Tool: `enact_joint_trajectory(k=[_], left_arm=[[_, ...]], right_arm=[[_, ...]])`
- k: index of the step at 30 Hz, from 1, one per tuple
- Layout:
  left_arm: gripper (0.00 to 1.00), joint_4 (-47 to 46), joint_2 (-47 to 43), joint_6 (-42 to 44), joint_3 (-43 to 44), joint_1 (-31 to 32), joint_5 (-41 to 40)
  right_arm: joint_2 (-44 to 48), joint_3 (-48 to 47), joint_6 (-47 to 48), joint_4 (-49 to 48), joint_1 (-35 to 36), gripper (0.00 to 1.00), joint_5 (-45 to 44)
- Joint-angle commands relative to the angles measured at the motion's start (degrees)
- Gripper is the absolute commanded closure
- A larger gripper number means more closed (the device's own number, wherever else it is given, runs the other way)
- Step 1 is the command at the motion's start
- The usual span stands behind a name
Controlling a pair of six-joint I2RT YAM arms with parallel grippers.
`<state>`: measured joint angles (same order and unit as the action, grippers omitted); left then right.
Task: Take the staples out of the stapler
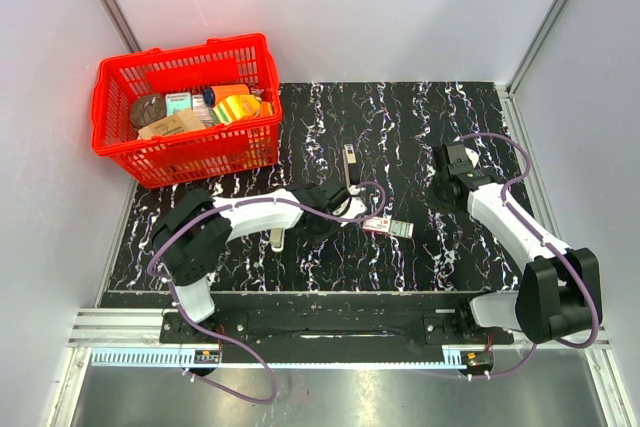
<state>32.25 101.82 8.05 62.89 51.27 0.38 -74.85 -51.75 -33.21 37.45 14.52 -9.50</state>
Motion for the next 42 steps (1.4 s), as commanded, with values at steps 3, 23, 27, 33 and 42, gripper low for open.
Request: enact_joint_trajectory(k=[3, 23, 27, 33, 42], left_arm=[[0.93, 2.47, 0.05, 0.47, -1.46, -0.29, 1.46], [1.00, 18.10, -6.72, 2.32, 32.97, -9.78, 19.90], [1.00, 22.24, -5.67, -0.05, 44.22, -11.62, 28.69], [1.00, 14.97, -9.62, -7.60, 45.30, -16.53, 45.81], [1.00, -38.51, -16.82, -56.78, 28.63, -27.53, 61.58]], right_arm=[[0.58, -2.39, 0.87, 0.78, 0.42, 0.82, -0.96], [5.58, -11.27, 2.01, 1.84, 0.51, 0.80, 4.48], [7.26, -13.20, 4.29, -1.06, 0.51, 0.77, 11.05], [10.59, -15.13, 3.60, -12.37, 0.51, 0.65, 34.33], [13.24, -16.11, -7.73, -34.09, 0.51, 0.59, 51.59]])
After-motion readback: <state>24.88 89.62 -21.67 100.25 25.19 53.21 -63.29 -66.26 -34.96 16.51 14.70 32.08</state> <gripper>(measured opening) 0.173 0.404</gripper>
